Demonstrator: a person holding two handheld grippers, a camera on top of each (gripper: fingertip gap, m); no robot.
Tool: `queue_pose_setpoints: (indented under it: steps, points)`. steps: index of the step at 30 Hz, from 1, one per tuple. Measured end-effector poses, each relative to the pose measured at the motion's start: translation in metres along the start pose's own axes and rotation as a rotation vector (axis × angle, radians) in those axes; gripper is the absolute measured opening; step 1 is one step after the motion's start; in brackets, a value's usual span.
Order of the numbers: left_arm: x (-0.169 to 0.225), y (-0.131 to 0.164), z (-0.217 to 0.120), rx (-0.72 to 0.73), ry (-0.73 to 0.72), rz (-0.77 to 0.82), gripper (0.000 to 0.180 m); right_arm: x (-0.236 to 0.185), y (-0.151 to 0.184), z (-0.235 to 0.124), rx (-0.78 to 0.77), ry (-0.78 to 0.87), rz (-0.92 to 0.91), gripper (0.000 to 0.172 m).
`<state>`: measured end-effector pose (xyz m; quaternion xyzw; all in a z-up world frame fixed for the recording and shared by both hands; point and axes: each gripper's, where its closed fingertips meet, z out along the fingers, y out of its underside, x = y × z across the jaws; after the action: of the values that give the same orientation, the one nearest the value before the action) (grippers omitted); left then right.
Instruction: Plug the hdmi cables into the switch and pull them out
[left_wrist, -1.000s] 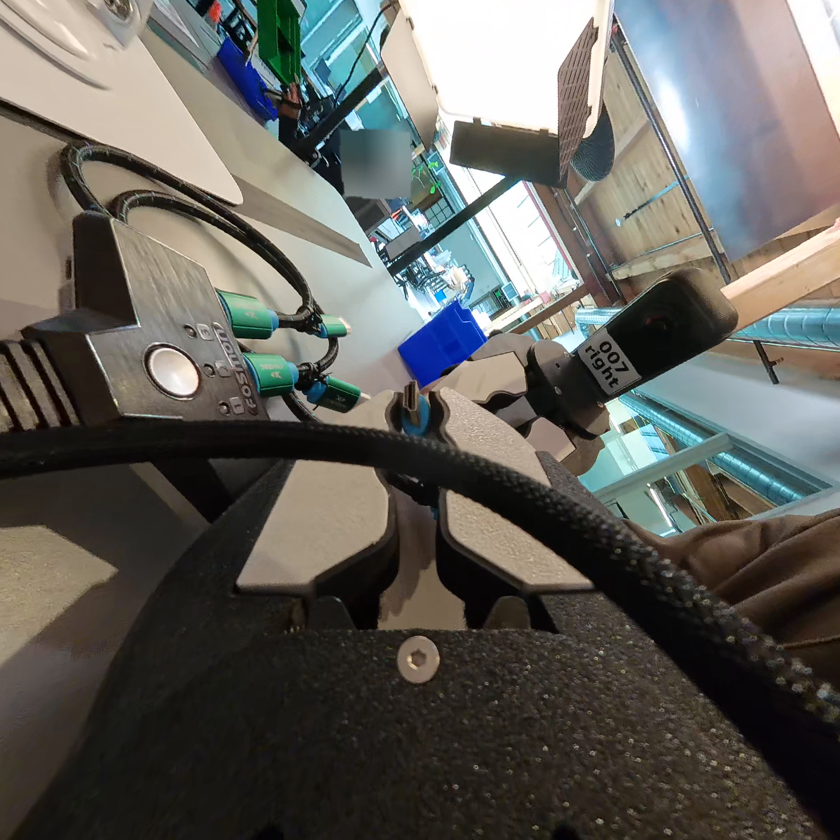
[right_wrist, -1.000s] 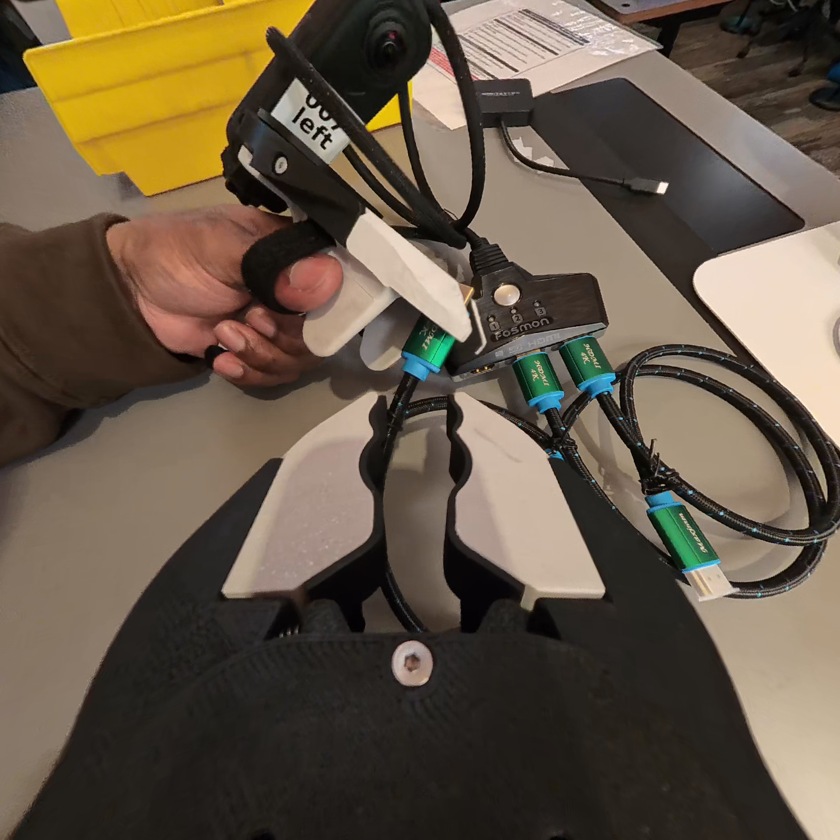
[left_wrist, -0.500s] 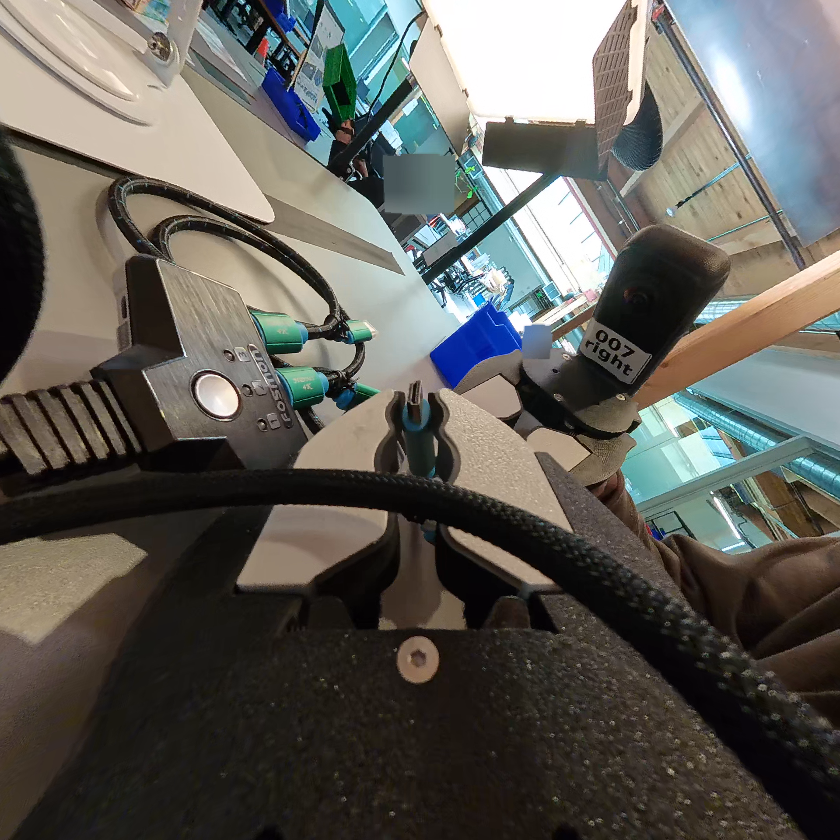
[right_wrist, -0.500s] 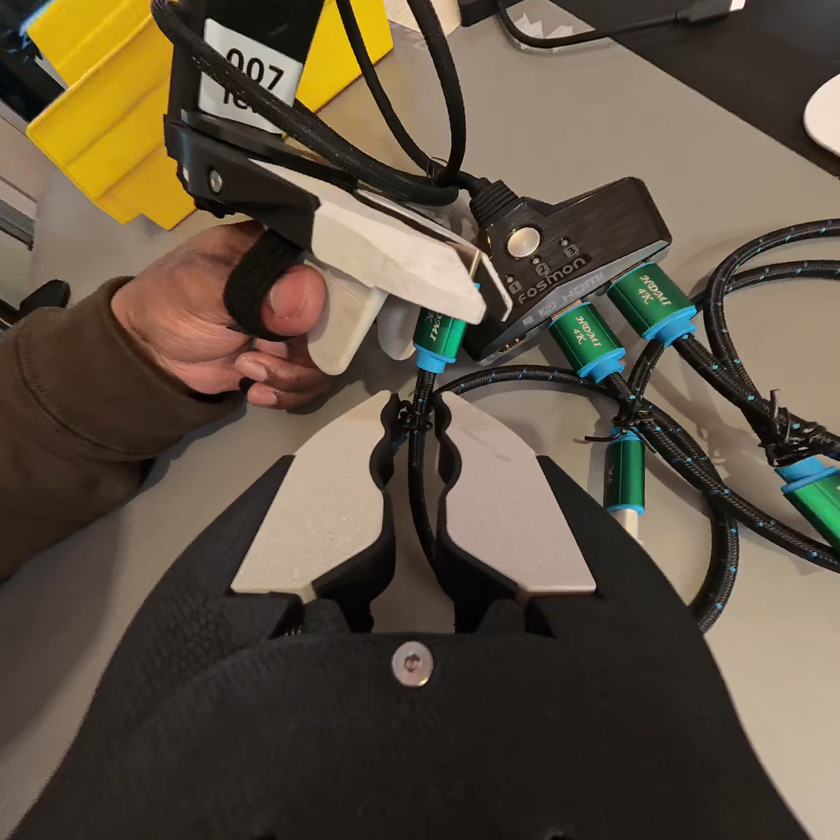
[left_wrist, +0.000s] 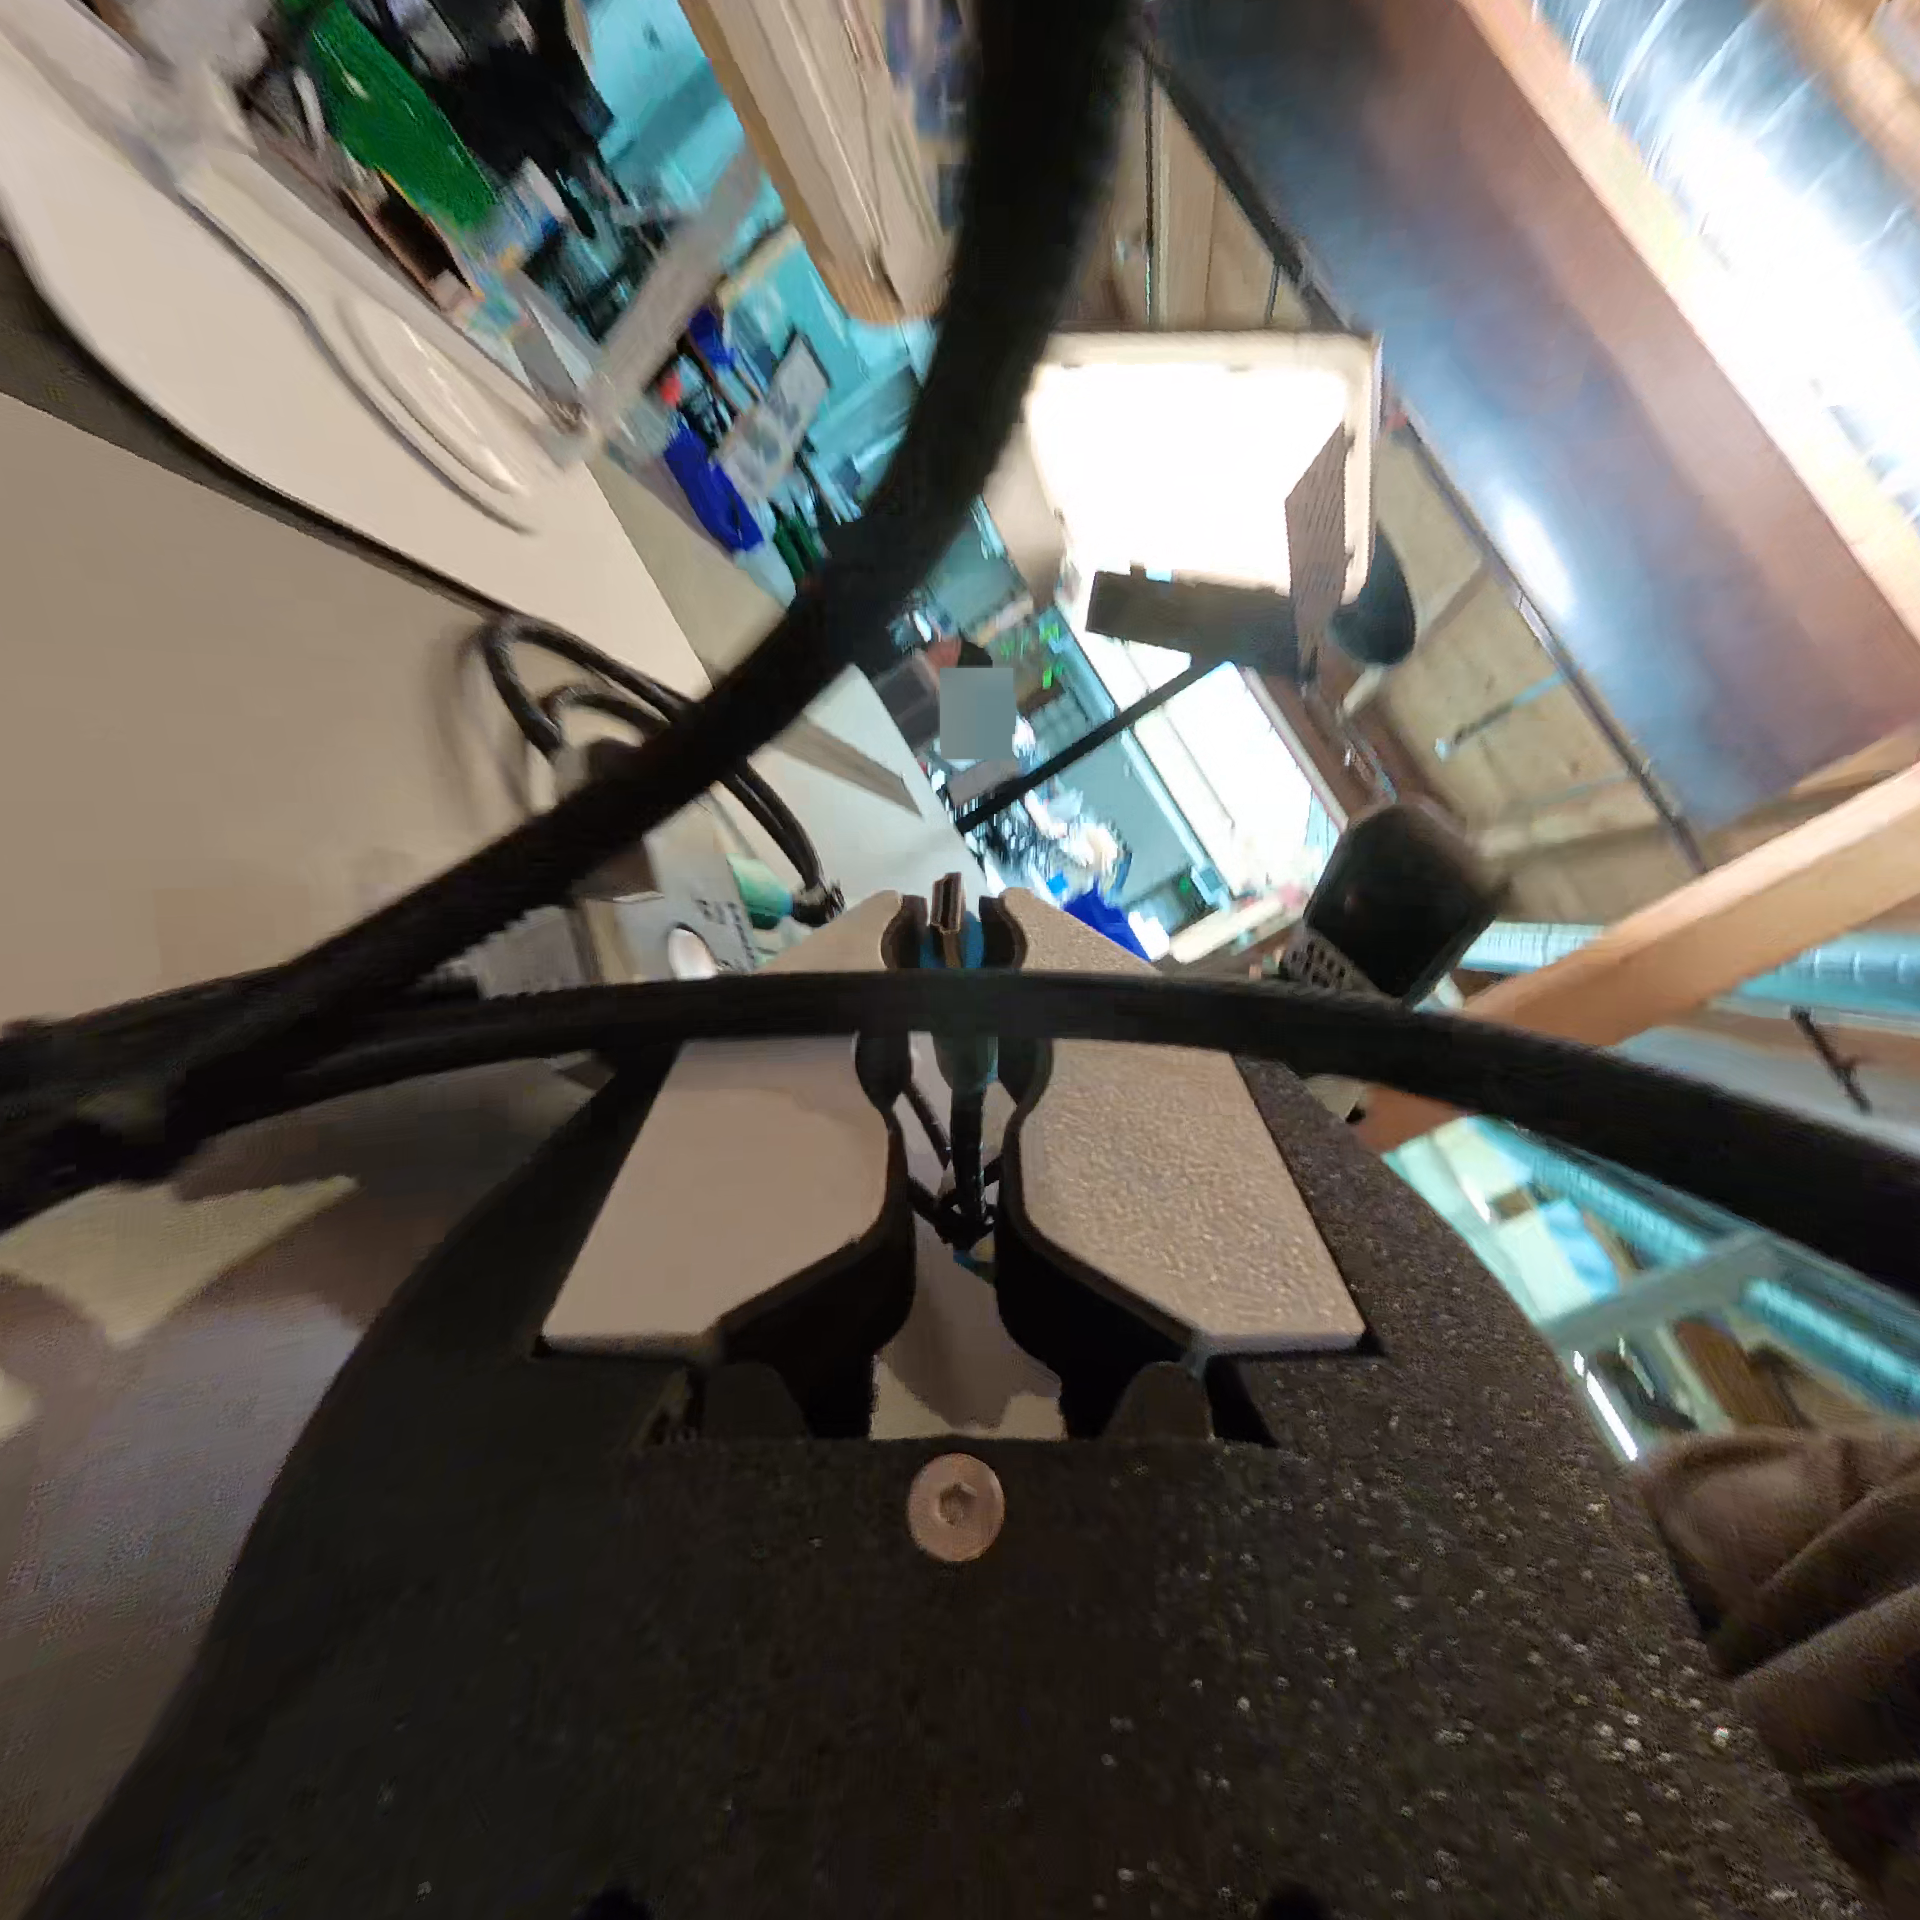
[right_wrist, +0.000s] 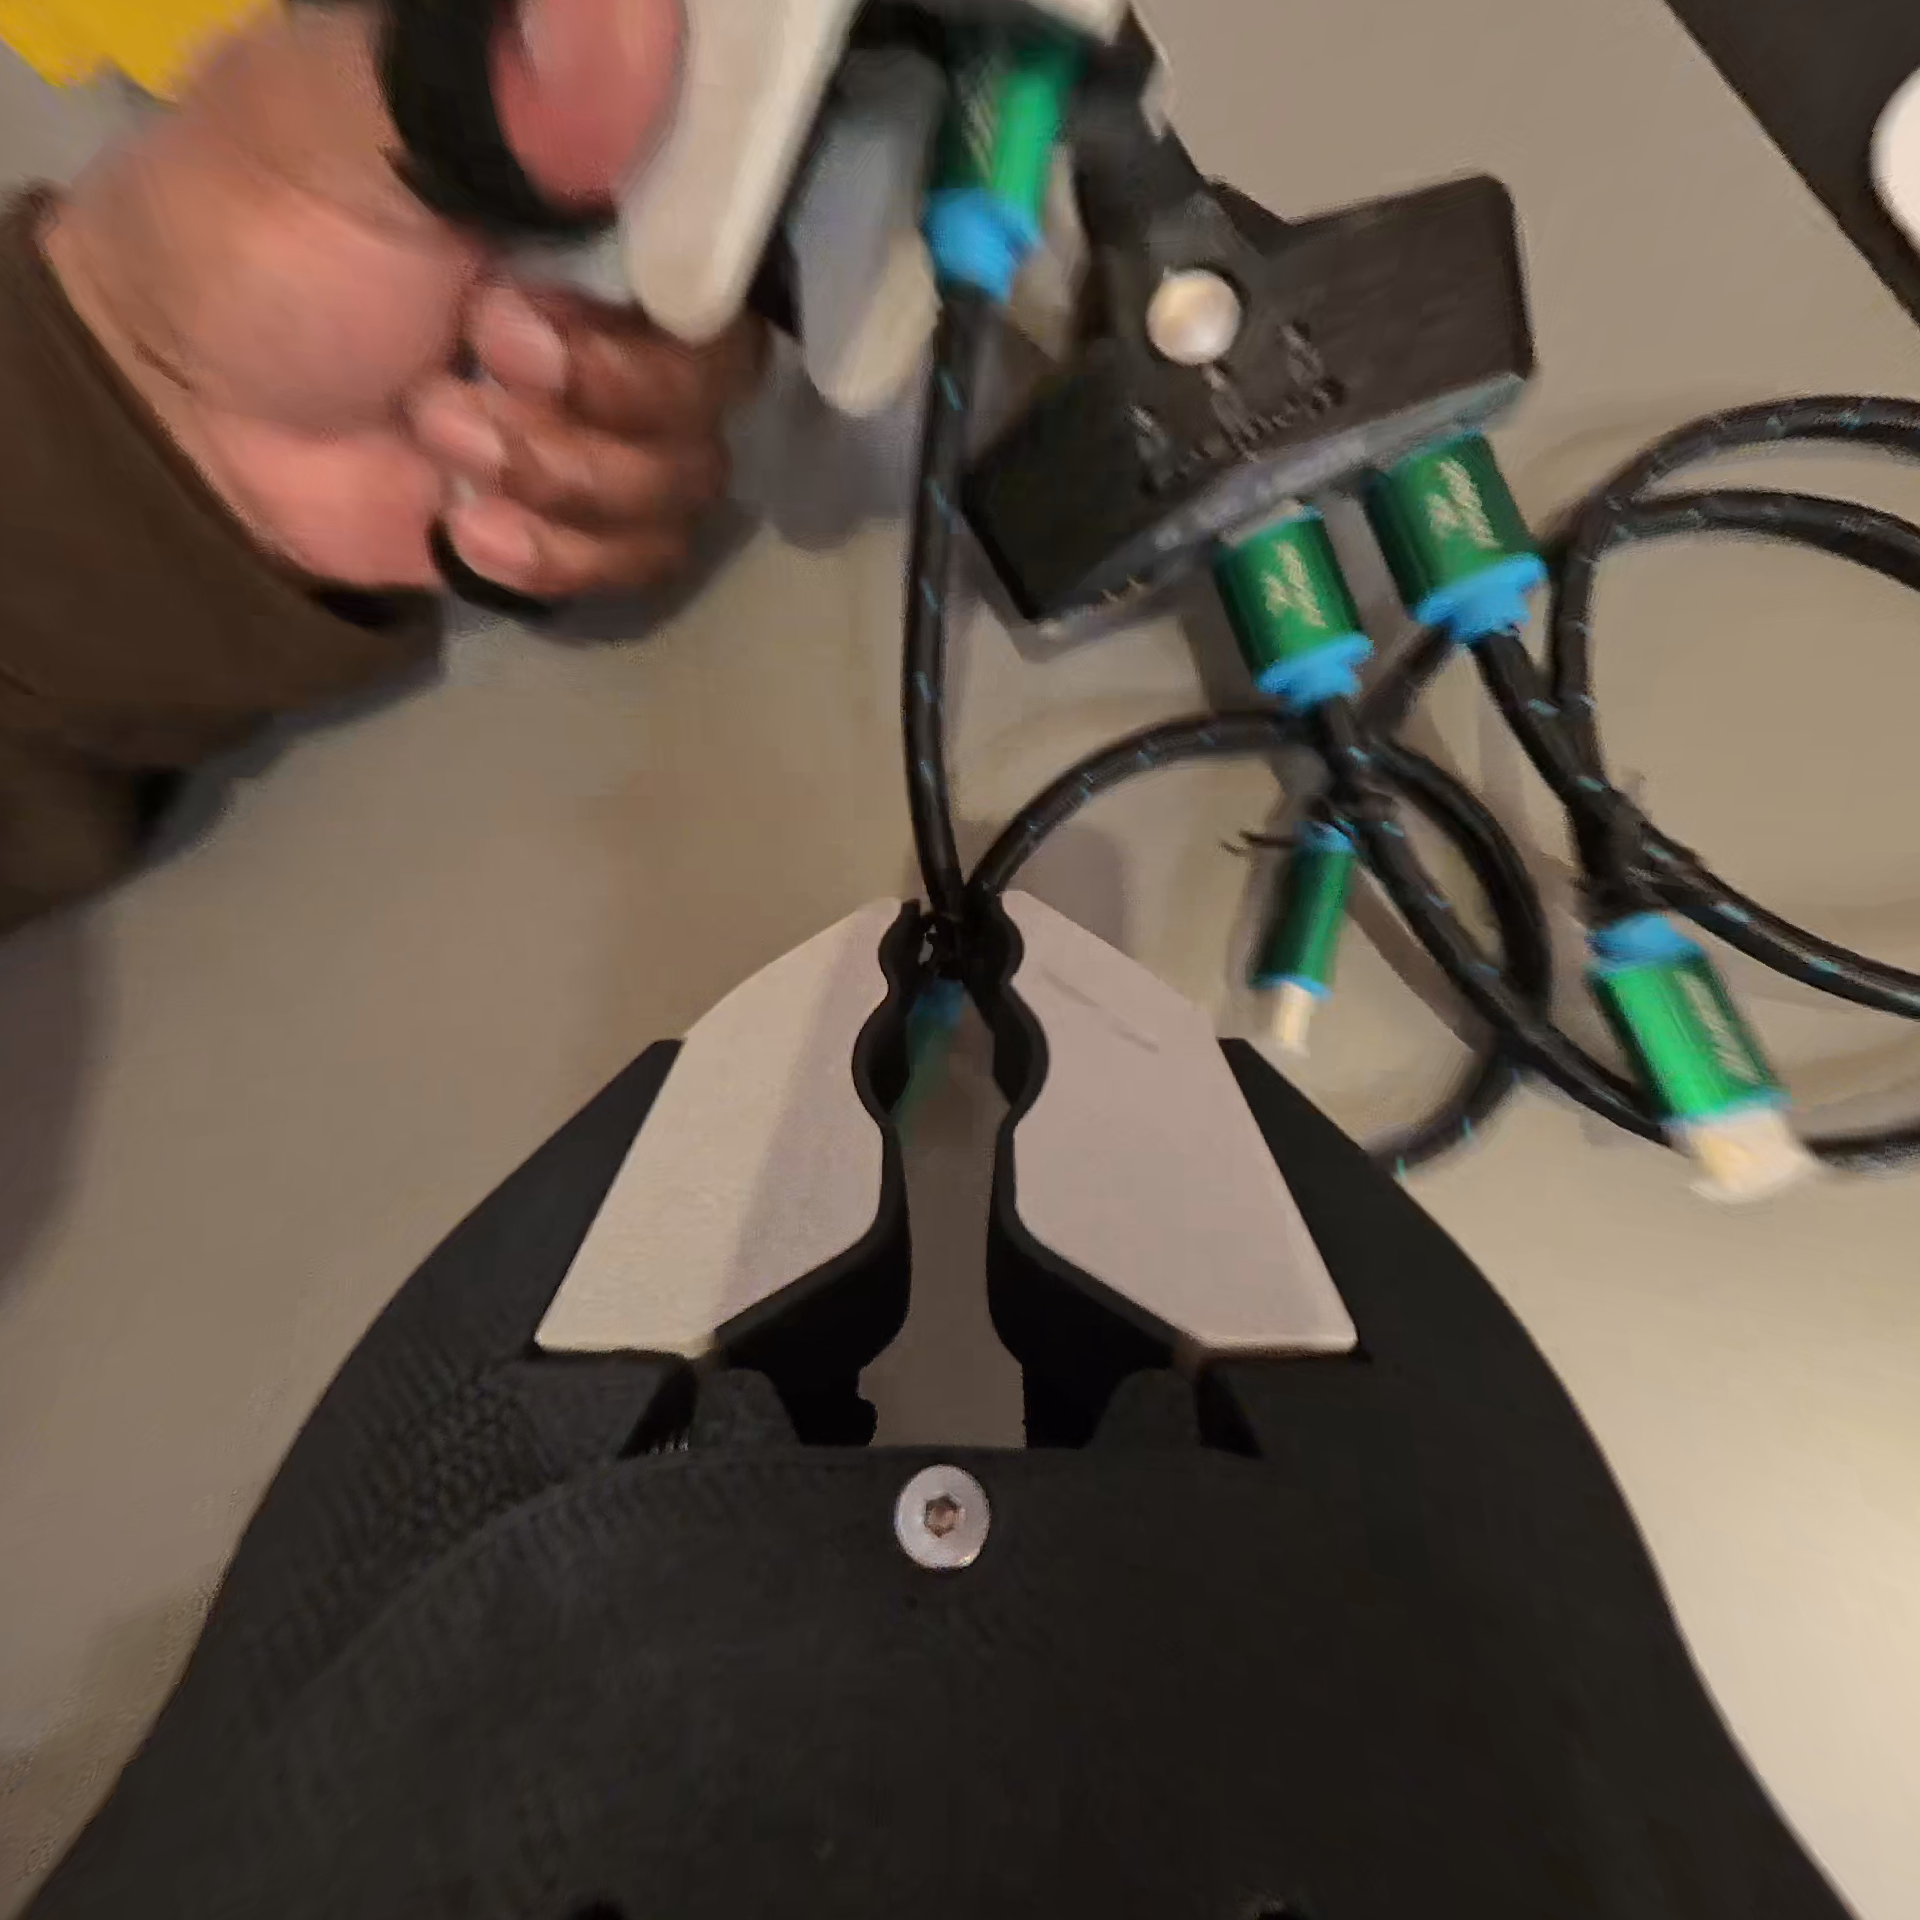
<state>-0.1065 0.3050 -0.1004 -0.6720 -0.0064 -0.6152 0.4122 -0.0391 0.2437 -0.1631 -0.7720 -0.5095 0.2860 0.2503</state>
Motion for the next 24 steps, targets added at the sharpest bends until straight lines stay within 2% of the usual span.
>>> queue_pose_setpoints:
  steps: [1,3,12,13,15,16,19,22,24]
  points:
    - [-0.005,-0.008,-0.008,0.033,-0.013,-0.022,0.011,0.007,0.001,-0.002,0.005,0.032,-0.006,0.012]
    - [-0.005,-0.011,-0.012,0.036,-0.011,-0.015,0.011,0.006,-0.005,-0.009,0.072,-0.023,0.029,0.009]
    - [-0.003,-0.004,-0.007,0.002,-0.021,-0.001,0.011,0.021,0.008,-0.029,0.07,-0.021,0.033,0.007]
    - [-0.004,-0.007,-0.009,0.022,-0.026,-0.005,0.012,0.025,0.014,-0.03,0.036,0.004,0.027,0.0]
    - [-0.008,-0.028,-0.026,0.13,-0.024,-0.036,0.012,0.051,0.048,-0.034,-0.139,0.152,-0.009,0.0]
    - [-0.01,-0.037,-0.036,0.172,-0.018,-0.05,0.012,0.06,0.056,-0.037,-0.166,0.189,-0.009,0.001]
    - [-0.003,-0.043,-0.041,0.204,0.02,-0.051,0.011,0.062,0.034,-0.045,0.005,0.151,0.08,0.003]
    - [0.002,-0.034,-0.028,0.161,0.019,-0.018,0.011,0.048,0.006,-0.046,0.108,0.138,0.02,0.005]
    - [0.004,-0.03,-0.023,0.151,0.032,-0.021,0.011,0.03,-0.013,-0.037,0.162,0.121,-0.053,0.014]
